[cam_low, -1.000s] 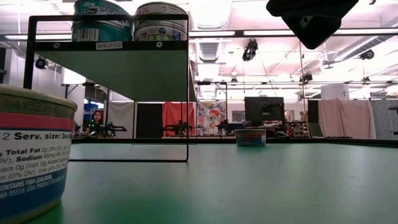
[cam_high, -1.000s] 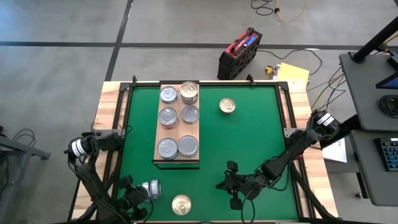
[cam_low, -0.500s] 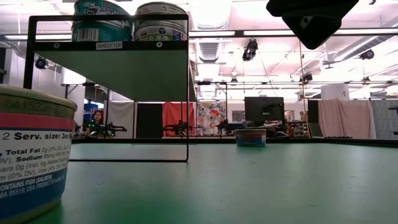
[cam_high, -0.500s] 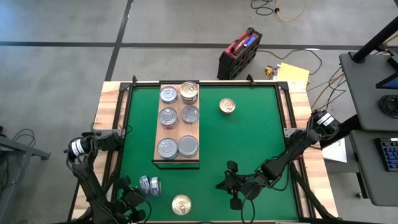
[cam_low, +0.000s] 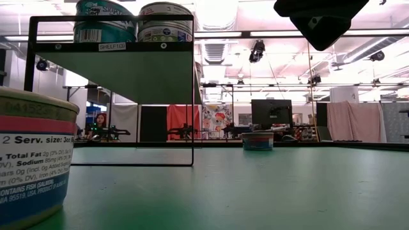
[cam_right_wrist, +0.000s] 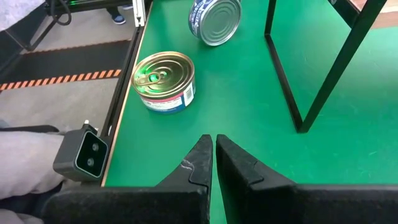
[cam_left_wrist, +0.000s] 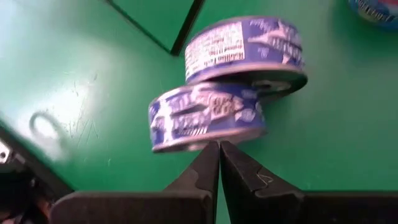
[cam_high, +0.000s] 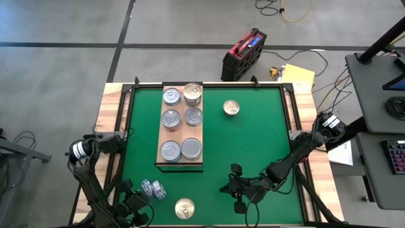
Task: Stack canned seafood by type on shelf
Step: Put the blue tuna can on the shelf
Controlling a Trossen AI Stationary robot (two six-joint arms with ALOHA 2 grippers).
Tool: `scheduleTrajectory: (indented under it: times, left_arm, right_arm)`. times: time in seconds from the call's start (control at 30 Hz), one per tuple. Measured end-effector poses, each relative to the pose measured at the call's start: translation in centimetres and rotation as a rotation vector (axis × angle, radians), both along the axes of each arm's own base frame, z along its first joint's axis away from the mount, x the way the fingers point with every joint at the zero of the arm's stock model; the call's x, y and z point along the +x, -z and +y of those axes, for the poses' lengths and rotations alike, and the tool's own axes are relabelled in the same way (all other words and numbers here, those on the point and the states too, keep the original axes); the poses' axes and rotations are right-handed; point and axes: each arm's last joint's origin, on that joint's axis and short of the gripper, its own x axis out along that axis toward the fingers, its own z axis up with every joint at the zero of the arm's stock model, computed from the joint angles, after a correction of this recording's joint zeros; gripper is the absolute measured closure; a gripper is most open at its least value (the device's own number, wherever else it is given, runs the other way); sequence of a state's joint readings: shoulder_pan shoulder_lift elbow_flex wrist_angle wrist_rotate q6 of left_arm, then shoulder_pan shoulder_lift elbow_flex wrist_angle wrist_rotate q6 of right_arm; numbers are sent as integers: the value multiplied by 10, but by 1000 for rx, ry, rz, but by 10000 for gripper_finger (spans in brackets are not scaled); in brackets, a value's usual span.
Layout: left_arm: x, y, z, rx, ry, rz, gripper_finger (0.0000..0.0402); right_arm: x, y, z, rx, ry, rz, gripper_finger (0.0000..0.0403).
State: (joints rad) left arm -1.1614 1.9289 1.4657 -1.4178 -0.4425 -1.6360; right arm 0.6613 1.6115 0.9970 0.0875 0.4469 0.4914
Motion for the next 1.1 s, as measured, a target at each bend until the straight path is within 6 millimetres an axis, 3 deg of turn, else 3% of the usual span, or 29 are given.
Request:
scheduleTrajectory:
  times: [0.43, 0.7, 1.1]
  left_arm:
    - [2, -23, -6, -12, 58, 49, 402]
    - [9, -36, -10, 8, 121, -65, 402]
    - [19, -43, -3, 83, 412, 156, 379]
  right_arm:
    - [0, 0, 0, 30, 18, 4, 390]
    - [0, 0, 0, 29, 18, 4, 390]
    - [0, 0, 0, 20, 3, 9, 390]
